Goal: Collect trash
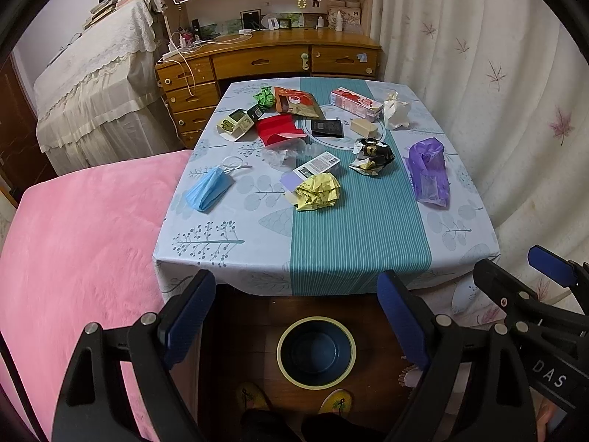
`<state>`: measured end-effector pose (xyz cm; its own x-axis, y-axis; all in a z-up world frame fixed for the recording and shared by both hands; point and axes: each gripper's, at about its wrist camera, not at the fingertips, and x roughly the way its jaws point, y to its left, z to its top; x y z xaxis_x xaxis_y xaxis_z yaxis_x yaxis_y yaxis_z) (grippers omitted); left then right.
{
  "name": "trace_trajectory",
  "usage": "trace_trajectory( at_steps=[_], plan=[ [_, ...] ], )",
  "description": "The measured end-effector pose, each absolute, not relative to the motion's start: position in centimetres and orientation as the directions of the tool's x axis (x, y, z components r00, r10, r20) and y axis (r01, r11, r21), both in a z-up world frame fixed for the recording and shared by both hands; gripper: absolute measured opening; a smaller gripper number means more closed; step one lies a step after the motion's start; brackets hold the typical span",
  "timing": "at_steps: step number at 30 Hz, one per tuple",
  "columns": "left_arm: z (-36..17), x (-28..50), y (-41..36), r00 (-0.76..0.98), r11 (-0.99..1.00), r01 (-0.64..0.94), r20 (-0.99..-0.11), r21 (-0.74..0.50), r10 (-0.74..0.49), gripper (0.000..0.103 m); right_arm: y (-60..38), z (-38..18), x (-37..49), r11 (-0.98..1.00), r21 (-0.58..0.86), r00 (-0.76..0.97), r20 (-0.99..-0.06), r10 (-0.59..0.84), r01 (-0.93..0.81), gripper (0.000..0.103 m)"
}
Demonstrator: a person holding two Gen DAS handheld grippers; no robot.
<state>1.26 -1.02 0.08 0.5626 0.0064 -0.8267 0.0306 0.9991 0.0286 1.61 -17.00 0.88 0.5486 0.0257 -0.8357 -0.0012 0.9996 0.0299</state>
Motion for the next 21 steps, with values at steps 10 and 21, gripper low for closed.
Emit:
trace_trajectory(
  at_steps=[10,21],
  plan=[
    [0.9,0.6,0.0,0.57,0.999,0.019,-0.822,0.028,0.012,0.088,-16.2,1.6,1.3,1.0,0.028,0.559,-0.828,0.031,-0.014,0.081],
    [1.7,0.7,-0.2,0.584,0.999,0.0,-0.811,0.042,0.034,0.088,-16.4,2.0,1.5,0.999,0.039,0.574,-0.817,0.052,-0.035,0.081]
  ],
)
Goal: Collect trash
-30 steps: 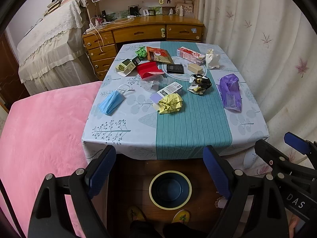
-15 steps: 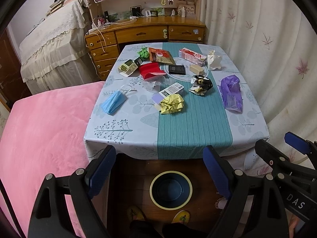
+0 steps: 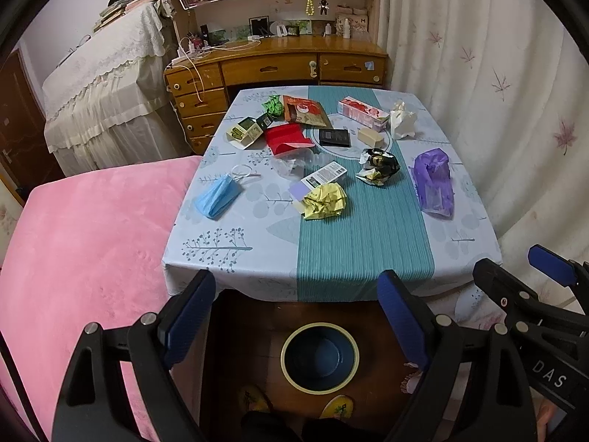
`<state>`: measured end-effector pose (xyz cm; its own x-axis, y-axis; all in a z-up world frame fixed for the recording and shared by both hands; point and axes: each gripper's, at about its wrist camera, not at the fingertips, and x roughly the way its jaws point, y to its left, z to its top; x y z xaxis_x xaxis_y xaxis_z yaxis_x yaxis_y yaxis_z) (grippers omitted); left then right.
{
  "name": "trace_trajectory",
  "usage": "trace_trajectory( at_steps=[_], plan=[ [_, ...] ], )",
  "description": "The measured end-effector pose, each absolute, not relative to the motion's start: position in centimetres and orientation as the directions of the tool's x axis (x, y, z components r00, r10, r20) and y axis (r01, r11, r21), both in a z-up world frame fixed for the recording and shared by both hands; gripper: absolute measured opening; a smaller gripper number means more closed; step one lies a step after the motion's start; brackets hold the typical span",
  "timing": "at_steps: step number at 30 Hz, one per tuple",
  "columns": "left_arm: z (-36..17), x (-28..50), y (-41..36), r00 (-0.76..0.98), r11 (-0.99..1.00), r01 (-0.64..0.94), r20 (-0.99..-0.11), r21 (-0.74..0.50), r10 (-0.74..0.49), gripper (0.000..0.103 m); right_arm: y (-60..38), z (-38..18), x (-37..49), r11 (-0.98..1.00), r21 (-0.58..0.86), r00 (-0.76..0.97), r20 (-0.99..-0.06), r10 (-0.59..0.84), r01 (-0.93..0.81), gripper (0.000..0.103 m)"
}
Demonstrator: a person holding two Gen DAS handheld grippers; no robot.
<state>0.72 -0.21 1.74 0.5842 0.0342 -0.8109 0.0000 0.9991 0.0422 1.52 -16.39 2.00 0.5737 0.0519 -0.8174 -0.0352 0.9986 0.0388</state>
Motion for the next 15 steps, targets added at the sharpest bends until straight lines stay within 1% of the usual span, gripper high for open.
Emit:
trace_trajectory(
  at_steps=[5,12,15],
  plan=[
    [2.4,0.8,0.2,0.6,0.999,-0.001,-0.799,0.042,0.034,0.088,-16.1,2.4,1.7,0.999,0.038,0.587,-0.808,0.053,-0.039,0.081],
    [2.8,1.9,3.0,0.617,0.997,0.032,-0.783,-0.07,-0.075,0.088,-15.1,2.7,3.1,0.996,0.062,0.598,-0.796,0.092,-0.071,0.081],
    [2.9,3.1,4.4,0.629,0.996,0.032,-0.772,-0.089,-0.089,0.088,-13.8,2.7,4.0,0.994,0.056,0.606,-0.789,0.105,-0.099,0.081]
  ],
)
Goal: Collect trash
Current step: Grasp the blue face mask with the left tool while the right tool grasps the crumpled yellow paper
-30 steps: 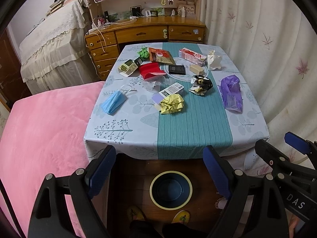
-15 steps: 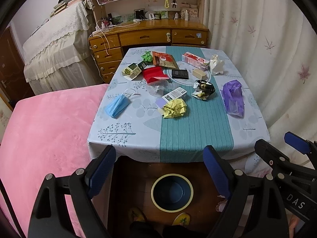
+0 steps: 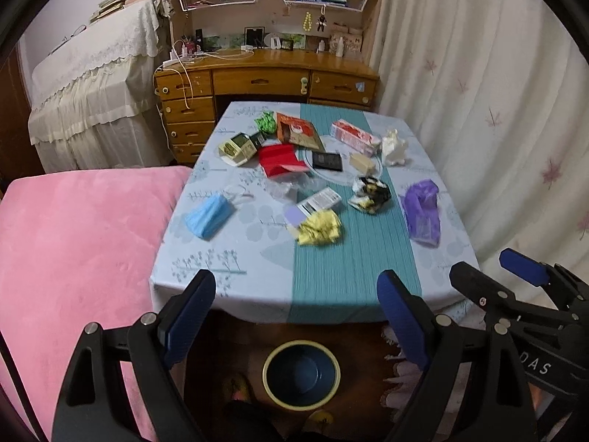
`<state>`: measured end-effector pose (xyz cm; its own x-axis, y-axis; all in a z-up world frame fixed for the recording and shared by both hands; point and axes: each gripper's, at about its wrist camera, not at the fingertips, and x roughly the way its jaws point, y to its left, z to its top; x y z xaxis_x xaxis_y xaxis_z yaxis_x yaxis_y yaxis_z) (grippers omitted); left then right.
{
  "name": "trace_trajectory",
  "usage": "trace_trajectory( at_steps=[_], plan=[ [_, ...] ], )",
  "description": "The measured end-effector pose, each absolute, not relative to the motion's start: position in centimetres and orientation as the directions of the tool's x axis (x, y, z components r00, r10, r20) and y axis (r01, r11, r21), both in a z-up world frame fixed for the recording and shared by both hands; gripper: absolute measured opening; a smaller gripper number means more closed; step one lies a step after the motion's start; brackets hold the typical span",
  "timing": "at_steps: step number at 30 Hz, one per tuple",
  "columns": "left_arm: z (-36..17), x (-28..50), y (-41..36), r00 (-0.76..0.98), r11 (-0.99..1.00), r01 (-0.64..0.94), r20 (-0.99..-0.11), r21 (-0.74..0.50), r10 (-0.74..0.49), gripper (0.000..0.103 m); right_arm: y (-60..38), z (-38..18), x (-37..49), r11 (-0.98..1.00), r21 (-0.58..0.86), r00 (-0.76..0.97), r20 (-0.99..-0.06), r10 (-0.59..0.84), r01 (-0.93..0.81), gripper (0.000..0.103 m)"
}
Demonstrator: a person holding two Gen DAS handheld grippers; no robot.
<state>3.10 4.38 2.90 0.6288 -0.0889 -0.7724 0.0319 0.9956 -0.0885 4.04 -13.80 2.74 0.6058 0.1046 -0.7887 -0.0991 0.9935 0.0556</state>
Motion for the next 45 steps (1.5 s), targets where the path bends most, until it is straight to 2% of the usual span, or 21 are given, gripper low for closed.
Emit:
trace_trajectory(
  at_steps=[7,13,19,26,31,34,36,40,42,43,45],
  plan=[
    [1.9,9.4,9.1,0.595,0.998,0.064,-0.803,-0.001,-0.039,0.088,-10.7,1.9,8.5,0.99,0.083,0.571,-0.81,0.132,-0.112,0.068],
    [-0.7,15.9,14.5,0.514,0.997,0.069,-0.856,-0.026,-0.058,0.088,-9.1,-1.3,14.0,0.986,0.169,0.488,-0.859,0.152,-0.01,0.068],
    [-6.7,23.3,19.0,0.374,0.994,0.09,-0.922,-0.069,-0.098,0.088,-8.7,-7.3,19.2,0.961,0.24,0.383,-0.908,0.171,0.141,0.068],
    [-13.6,29.1,20.4,0.192,0.98,0.121,-0.965,-0.156,-0.177,0.088,-9.2,-14.0,22.4,0.876,0.326,0.291,-0.929,0.228,0.355,0.068],
    [-16.9,30.9,19.4,0.102,0.967,0.184,-0.975,-0.177,-0.198,0.088,-9.1,-16.5,23.1,0.835,0.343,0.269,-0.932,0.244,0.431,0.068],
    [-18.3,31.5,18.5,0.065,0.957,0.237,-0.98,-0.166,-0.186,0.079,-8.9,-17.4,23.4,0.822,0.336,0.259,-0.936,0.238,0.46,0.068],
    [-19.1,31.9,18.1,0.03,0.952,0.251,-0.982,-0.173,-0.187,0.067,-9.2,-17.8,23.6,0.805,0.355,0.268,-0.93,0.251,0.475,0.068],
    [-19.6,32.0,17.3,0.029,0.946,0.283,-0.984,-0.159,-0.174,0.059,-9.7,-18.2,24.1,0.774,0.38,0.292,-0.92,0.261,0.506,0.068],
    [-19.5,31.8,16.8,0.041,0.944,0.304,-0.989,-0.126,-0.145,0.049,-9.7,-18.2,24.4,0.778,0.372,0.294,-0.922,0.25,0.506,0.066],
    [-19.5,31.8,16.5,0.047,0.944,0.314,-0.991,-0.104,-0.125,0.046,-9.7,-18.1,24.5,0.785,0.36,0.293,-0.926,0.236,0.504,0.058],
    [-19.4,31.6,16.0,0.051,0.938,0.336,-0.993,-0.084,-0.107,0.031,-9.4,-18.1,24.7,0.808,0.326,0.282,-0.937,0.208,0.49,0.045]
  ],
)
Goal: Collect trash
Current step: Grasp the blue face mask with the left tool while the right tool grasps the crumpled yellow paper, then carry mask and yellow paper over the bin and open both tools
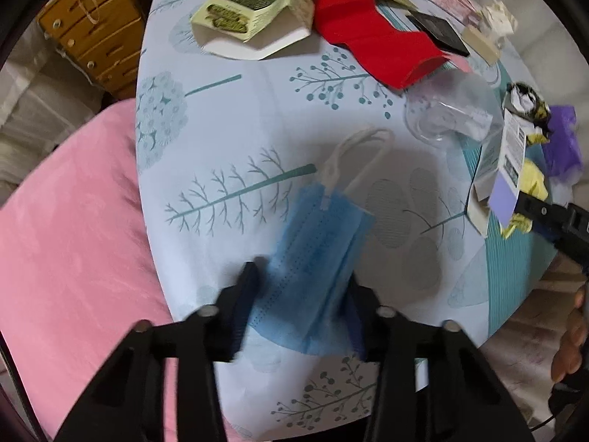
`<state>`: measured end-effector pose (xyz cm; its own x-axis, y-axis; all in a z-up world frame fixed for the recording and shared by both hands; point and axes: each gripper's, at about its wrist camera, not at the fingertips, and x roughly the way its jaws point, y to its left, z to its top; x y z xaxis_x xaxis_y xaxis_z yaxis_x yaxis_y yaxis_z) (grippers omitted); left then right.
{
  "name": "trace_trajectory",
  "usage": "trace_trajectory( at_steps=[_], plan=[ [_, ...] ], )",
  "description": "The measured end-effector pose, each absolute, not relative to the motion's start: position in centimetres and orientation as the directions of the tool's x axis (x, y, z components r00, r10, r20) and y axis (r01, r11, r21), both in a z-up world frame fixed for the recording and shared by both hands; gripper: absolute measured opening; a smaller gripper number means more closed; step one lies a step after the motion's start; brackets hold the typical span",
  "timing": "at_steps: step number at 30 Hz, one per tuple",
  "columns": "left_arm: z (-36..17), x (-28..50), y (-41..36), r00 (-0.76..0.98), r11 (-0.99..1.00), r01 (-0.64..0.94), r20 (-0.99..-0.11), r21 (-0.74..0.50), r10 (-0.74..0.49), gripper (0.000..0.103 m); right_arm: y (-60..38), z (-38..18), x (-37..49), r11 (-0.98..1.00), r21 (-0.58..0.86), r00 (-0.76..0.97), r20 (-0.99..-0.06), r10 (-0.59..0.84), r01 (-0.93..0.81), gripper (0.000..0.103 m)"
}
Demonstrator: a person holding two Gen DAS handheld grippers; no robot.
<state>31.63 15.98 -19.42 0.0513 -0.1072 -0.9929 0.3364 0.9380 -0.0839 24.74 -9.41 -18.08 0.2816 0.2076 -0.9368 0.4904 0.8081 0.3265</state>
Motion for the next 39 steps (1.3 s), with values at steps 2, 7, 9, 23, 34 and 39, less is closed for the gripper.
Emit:
trace_trajectory(
  at_steps=[2,7,9,23,34,39],
  plan=[
    [-19.3,31.4,15.5,0.045,0.936,0.342,-0.993,-0.085,-0.107,0.017,-9.4,-18.1,24.8,0.813,0.326,0.279,-0.937,0.21,0.483,0.041],
    [-18.5,31.1,14.2,0.067,0.939,0.336,-0.992,-0.076,-0.104,0.009,-9.7,-17.6,24.1,0.81,0.347,0.294,-0.929,0.226,0.473,0.031],
    [-17.8,30.7,13.9,0.084,0.942,0.324,-0.989,-0.087,-0.12,0.008,-9.8,-17.0,23.5,0.82,0.343,0.296,-0.929,0.223,0.459,0.031],
    [-8.2,21.8,11.2,0.252,0.945,0.242,-0.927,-0.219,-0.279,0.007,-12.0,-9.4,17.0,0.911,0.346,0.383,-0.891,0.243,0.227,0.03],
    [-7.6,7.2,4.0,0.334,0.962,0.114,-0.902,-0.25,-0.274,0.007,-15.6,-6.8,6.6,0.955,0.286,0.367,-0.882,0.296,-0.083,0.03],
    [-11.6,2.6,1.5,0.256,0.975,0.105,-0.942,-0.197,-0.218,0.008,-16.7,-11.1,3.3,0.95,0.3,0.264,-0.913,0.311,-0.084,0.03]
  ],
)
